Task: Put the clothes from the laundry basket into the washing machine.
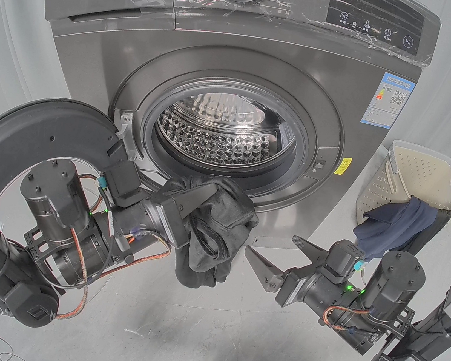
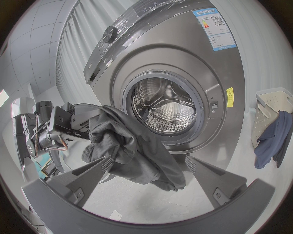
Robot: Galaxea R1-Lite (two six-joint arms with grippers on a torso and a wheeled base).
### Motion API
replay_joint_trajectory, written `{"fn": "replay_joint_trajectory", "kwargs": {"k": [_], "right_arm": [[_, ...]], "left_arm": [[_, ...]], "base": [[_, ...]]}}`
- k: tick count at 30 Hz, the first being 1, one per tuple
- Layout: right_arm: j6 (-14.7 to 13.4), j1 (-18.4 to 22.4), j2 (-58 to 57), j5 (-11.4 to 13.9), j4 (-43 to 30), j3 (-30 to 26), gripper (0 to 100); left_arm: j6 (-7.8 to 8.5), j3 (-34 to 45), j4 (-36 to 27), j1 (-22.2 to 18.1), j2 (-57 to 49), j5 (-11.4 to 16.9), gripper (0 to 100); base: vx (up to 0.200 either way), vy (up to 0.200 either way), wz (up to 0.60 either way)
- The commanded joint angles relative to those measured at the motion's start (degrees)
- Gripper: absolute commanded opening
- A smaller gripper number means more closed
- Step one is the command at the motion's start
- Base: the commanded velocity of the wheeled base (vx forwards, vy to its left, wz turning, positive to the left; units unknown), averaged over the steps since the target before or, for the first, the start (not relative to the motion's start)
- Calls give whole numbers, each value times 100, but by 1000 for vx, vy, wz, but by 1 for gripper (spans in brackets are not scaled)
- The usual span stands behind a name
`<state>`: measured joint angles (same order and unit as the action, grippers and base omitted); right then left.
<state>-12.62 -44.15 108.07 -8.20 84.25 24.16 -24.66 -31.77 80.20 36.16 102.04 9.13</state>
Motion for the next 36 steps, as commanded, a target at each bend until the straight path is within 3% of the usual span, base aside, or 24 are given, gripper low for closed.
{"fn": "replay_joint_trajectory", "kwargs": {"k": [1, 7, 12, 17, 26, 36], "right_arm": [[-4, 21, 223, 3, 21, 18, 100], [-21, -58, 302, 21, 48, 10, 100], [-57, -515, 417, 21, 92, -113, 100], [-65, -823, 777, 29, 206, 177, 100], [-171, -726, 1542, 21, 452, 1143, 100], [-171, -471, 1638, 29, 443, 1504, 100]], "left_arm": [[-4, -14, 13, 5, -17, 10, 0], [-12, -22, 31, 14, 1, -17, 0], [-4, -154, -31, 14, 80, -61, 0], [14, -400, -75, 58, 238, -403, 0], [5, -479, -75, 137, 273, -518, 0], [5, -479, -66, 137, 255, -526, 0]], "base": [[0, 0, 0], [0, 0, 0], [0, 0, 0], [0, 0, 0], [0, 0, 0], [0, 0, 0]]}}
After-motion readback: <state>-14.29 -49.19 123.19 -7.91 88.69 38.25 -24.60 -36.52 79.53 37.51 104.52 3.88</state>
